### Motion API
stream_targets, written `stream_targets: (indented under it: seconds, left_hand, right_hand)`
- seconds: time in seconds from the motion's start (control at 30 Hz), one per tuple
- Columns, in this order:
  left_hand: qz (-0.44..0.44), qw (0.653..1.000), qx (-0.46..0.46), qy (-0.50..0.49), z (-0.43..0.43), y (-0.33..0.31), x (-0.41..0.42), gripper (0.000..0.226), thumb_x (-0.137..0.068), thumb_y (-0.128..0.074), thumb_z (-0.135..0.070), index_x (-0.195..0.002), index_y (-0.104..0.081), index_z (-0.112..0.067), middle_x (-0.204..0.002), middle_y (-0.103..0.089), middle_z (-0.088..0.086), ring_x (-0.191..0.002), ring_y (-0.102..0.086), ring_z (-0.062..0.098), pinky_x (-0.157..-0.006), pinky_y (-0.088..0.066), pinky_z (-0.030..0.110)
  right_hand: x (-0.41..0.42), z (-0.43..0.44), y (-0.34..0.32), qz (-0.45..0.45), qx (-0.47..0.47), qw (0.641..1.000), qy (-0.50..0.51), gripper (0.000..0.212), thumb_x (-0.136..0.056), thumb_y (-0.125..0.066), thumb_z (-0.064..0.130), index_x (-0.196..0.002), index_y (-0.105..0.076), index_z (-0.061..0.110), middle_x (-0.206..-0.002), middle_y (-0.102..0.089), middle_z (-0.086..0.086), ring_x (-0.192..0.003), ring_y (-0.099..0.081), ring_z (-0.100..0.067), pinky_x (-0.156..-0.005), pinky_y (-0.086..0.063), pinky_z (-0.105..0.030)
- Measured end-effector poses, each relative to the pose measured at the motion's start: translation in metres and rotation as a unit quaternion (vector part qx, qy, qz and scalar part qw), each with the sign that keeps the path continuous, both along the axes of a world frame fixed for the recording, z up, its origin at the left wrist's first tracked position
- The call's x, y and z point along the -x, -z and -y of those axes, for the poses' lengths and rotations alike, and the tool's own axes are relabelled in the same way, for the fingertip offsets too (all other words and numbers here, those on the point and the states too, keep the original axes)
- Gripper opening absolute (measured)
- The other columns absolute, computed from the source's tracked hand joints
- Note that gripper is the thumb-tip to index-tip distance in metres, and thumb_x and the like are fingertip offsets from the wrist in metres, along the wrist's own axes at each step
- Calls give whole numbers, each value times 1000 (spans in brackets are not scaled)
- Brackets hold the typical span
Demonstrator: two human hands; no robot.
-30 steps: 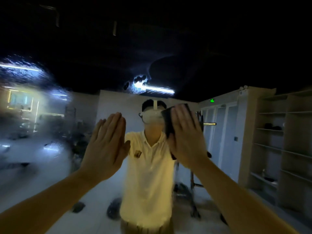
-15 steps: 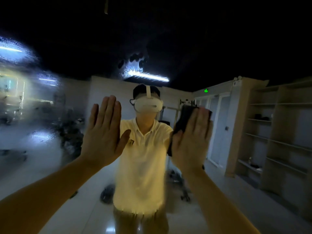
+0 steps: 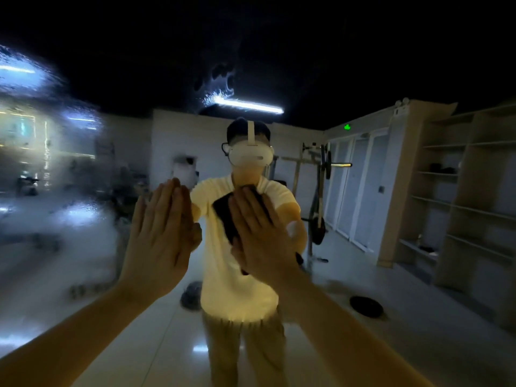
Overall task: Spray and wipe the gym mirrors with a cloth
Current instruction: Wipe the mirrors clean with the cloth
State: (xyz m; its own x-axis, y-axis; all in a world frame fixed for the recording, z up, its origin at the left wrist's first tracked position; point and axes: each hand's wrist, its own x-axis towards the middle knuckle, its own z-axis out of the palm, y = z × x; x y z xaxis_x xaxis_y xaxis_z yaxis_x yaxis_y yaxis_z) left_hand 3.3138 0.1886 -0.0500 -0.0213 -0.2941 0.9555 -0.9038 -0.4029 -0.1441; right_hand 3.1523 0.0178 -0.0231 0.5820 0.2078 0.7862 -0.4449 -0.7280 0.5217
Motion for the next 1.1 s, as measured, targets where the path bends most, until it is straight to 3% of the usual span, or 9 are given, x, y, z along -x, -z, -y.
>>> stream_targets:
  seconds: [0.1,0.27,0.43,0.57,0.67,0.8,0.9,1.0,1.1]
  left_hand:
    - [1,1000,-11,-20,18,10,4,74,-108,-35,-45,-159,-29,7,-168,-23,29,-158,-20,42,-126,-19,64]
    - [-13,998,8,-55,40,18,2,87,-102,-34,-55,-161,-19,8,-170,-13,30,-159,-10,45,-129,-8,61]
    - [-5,999,9,-53,43,20,-3,89,-102,-35,-56,-163,-14,6,-171,-9,28,-160,-8,43,-129,-7,60]
    - [-3,999,14,-42,45,21,-5,88,-102,-34,-55,-163,-14,5,-171,-10,28,-160,-7,42,-129,-6,59]
    - [-8,1000,18,-18,44,21,-5,82,-103,-32,-48,-162,-17,6,-171,-12,27,-161,-7,40,-129,-8,60]
    - [-34,997,12,74,32,19,-6,68,-106,-29,-34,-163,-20,4,-172,-12,23,-162,-3,32,-131,-2,52]
    - [-30,996,-9,85,16,17,-6,63,-108,-30,-27,-162,-23,4,-171,-16,24,-162,-5,31,-131,-3,50]
    - [-26,998,-7,53,7,29,10,66,-106,-35,-31,-161,-23,3,-170,-20,26,-160,-15,39,-129,-13,58]
    - [-47,998,-17,44,8,65,32,75,-102,-48,-33,-162,-22,3,-170,-19,25,-160,-15,39,-129,-12,58]
  right_hand:
    - [47,36,0,75,-56,995,45,66,-101,-41,35,-156,-33,-1,-164,-31,-21,-157,-19,-34,-129,-10,-50]
    - [113,82,33,174,-170,964,106,70,-100,-32,32,-160,-22,-3,-169,-15,-21,-159,-9,-34,-128,-13,-56]
    - [81,60,61,287,-237,922,107,69,-102,-24,31,-160,-16,-7,-168,-14,-25,-158,-11,-39,-126,-15,-58]
    - [25,20,75,205,-186,959,67,70,-102,-31,34,-160,-19,-5,-168,-14,-26,-158,-7,-39,-127,-11,-58]
    - [-7,-3,80,180,-167,967,61,68,-105,-35,38,-160,-25,-1,-168,-16,-24,-158,-11,-38,-126,-16,-59]
    - [-44,-37,96,92,-97,991,-12,72,-94,-61,31,-156,-38,1,-166,-24,-20,-158,-15,-34,-128,-14,-54]
    - [-47,-41,105,29,-92,995,-22,76,-97,-59,34,-160,-28,4,-169,-17,-16,-159,-9,-31,-129,-10,-52]
    - [-10,-19,106,-25,-47,998,14,65,-107,-42,37,-162,-24,7,-171,-11,-13,-159,-6,-31,-129,-9,-50]
    - [46,15,116,7,-86,996,35,66,-106,-45,36,-160,-25,4,-169,-15,-16,-158,-8,-33,-129,-9,-51]
